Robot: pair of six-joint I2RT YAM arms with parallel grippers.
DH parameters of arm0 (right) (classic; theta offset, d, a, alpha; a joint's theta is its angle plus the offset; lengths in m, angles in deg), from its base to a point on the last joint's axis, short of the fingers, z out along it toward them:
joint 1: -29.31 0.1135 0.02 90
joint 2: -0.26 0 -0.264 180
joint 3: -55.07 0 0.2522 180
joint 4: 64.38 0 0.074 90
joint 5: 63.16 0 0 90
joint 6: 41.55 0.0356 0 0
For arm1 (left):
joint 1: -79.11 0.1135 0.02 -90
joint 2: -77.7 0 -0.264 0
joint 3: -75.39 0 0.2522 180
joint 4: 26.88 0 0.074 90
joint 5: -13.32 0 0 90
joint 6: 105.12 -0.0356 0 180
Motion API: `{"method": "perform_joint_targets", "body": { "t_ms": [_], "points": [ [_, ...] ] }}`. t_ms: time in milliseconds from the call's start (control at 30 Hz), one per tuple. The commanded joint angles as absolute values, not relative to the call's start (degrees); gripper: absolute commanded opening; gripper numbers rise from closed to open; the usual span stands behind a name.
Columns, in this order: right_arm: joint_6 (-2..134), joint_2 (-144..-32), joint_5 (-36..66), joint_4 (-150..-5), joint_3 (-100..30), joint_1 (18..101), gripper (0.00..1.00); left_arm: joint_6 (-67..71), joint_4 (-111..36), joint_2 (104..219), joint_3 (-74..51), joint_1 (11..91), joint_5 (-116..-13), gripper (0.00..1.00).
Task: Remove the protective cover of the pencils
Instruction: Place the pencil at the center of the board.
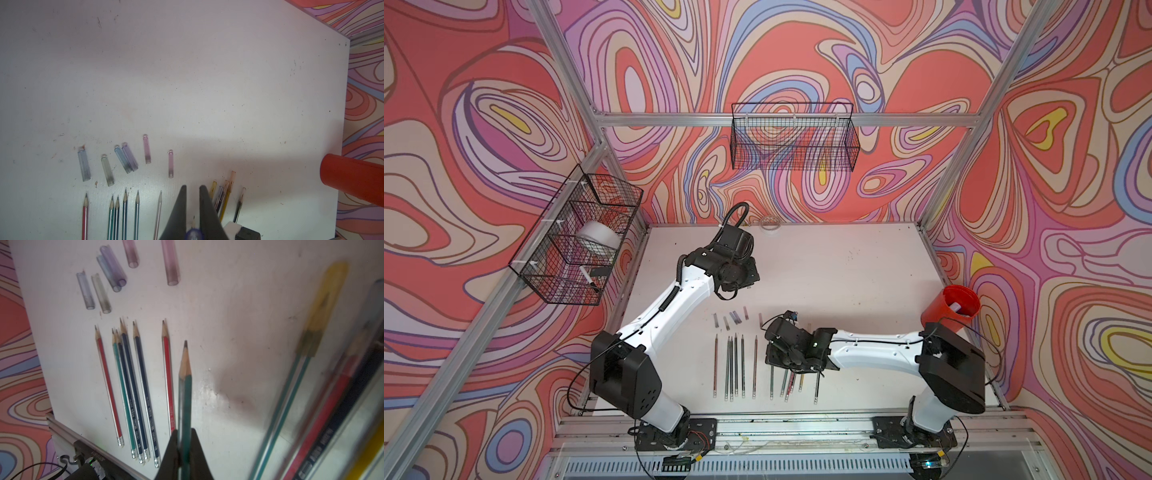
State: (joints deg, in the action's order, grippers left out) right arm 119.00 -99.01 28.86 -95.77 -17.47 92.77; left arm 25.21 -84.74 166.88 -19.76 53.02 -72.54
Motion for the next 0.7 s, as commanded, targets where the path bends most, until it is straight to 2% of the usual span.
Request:
{"method": "perform_joint_targets", "body": {
  "t_ms": [0, 533, 667],
  "points": [
    [121.58, -100.91, 27.64, -99.16, -19.21, 93.12, 0.0, 25.85, -85.99, 167.78, -18.74, 53.18, -72.2, 0.02],
    [120.53, -110.1, 25.23, -102.88, -24.2, 93.12, 0.0, 26.18, -85.81, 175.08, -18.16, 50.56, -70.51, 0.03],
    [120.62, -111.05, 24.84, -102.59, -24.21, 93.12, 0.01, 25.73, -86.51, 178.94, -18.63, 49.72, -70.79, 0.01]
  ]
}}
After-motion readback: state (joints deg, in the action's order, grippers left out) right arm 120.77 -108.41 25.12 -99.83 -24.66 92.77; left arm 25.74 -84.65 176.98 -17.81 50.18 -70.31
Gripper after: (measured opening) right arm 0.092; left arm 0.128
